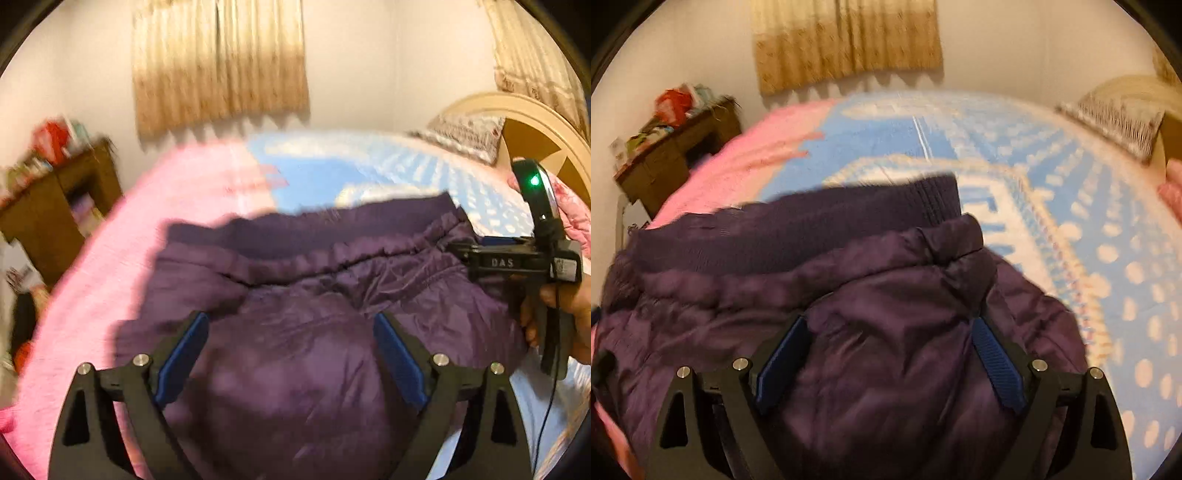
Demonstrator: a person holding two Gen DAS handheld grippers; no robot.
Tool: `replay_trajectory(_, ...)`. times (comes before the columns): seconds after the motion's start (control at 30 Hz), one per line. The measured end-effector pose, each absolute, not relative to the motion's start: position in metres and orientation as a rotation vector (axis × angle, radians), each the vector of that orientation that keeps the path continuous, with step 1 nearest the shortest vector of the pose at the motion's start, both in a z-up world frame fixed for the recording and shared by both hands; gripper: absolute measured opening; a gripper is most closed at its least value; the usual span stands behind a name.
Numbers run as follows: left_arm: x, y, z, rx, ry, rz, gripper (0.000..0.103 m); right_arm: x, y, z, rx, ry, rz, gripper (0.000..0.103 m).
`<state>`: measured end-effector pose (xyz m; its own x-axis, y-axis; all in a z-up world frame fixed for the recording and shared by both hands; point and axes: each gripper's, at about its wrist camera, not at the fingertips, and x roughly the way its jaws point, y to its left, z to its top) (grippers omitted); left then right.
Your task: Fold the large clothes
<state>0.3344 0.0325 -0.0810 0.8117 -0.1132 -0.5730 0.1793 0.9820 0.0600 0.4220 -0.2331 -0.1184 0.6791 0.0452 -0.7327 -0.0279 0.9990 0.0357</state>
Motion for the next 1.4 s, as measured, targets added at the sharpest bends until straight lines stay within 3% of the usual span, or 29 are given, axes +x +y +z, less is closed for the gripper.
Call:
replay_trajectory(0.17,0.304,0.077,-0.082,0.090,0.573,-0.036,0.102,0.377,-0.206,-0.094,0.032,0.700,0.137,0.091)
replay_trajectory(0.27,0.311,0.115,-0.104,0.011,0.650,0.048,0.102,0.360,-0.180,-0.093,-0.008,0.679,0.190,0.091)
replay_trajectory(0.5,0.324,0.159,-0.146,-0.319,0.755,-0.065,0.102,0.351,-0.146,-0.130,-0.193,0.627,0.184,0.092)
replay_trajectory(0.77,0.348,0.168,-0.158,-0.495,0.797,-0.185,0.100,0.349,-0.149,-0.138,-0.175,0.630,0.187,0.094)
replay_trajectory(1.0,0.359,0.177,-0.162,-0.562,0.772,-0.279,0.083,0.351,-0.145,-0.141,-0.194,0.642,0.171,0.095)
replay_trajectory(1.27,0.362,0.184,-0.160,-0.559,0.782,-0.298,0.082,0.342,-0.139,-0.110,-0.073,0.649,0.175,0.095)
replay_trajectory(1.3,0.364,0.184,-0.160,-0.559,0.776,-0.318,0.079,0.345,-0.127,-0.119,-0.150,0.669,0.158,0.095)
replay_trajectory(1.33,0.367,0.185,-0.158,-0.568,0.770,-0.355,0.064,0.350,-0.113,-0.137,-0.261,0.705,0.135,0.096)
replay_trajectory(1.4,0.367,0.184,-0.155,-0.577,0.767,-0.394,0.053,0.356,-0.111,-0.145,-0.273,0.701,0.126,0.097)
